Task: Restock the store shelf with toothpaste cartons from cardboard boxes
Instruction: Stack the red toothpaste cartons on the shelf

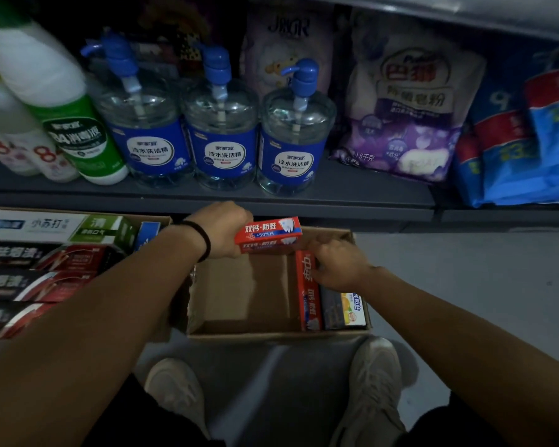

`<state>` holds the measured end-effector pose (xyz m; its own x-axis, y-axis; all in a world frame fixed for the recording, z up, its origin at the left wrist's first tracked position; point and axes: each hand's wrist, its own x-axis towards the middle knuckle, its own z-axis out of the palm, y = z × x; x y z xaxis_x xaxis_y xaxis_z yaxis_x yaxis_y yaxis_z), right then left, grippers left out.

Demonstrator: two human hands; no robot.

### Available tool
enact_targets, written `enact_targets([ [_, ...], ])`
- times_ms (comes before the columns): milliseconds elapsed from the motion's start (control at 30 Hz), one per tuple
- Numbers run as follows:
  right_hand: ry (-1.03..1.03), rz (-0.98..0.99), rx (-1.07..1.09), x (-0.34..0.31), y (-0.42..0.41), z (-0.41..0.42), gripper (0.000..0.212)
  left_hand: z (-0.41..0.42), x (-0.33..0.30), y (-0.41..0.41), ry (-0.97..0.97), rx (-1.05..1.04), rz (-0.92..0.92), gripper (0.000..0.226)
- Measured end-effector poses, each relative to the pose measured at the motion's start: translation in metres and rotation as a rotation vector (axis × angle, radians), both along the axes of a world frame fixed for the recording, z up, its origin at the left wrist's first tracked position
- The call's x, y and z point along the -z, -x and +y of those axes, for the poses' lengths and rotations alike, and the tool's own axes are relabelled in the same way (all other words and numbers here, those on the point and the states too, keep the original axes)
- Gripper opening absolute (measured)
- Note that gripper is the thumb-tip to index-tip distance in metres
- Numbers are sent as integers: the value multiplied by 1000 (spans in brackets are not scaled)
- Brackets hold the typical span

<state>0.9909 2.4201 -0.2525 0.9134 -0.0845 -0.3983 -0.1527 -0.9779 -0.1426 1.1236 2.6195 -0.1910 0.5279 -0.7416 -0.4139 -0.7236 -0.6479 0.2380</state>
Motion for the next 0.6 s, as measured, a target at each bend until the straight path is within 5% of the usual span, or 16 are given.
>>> enact_targets([
  [367,-180,72,450,56,-14,37,29,16,-17,-38,64,5,-52,48],
  [600,-139,131,657,84,-26,42,58,18,-7,-49,137,38,-73,48],
])
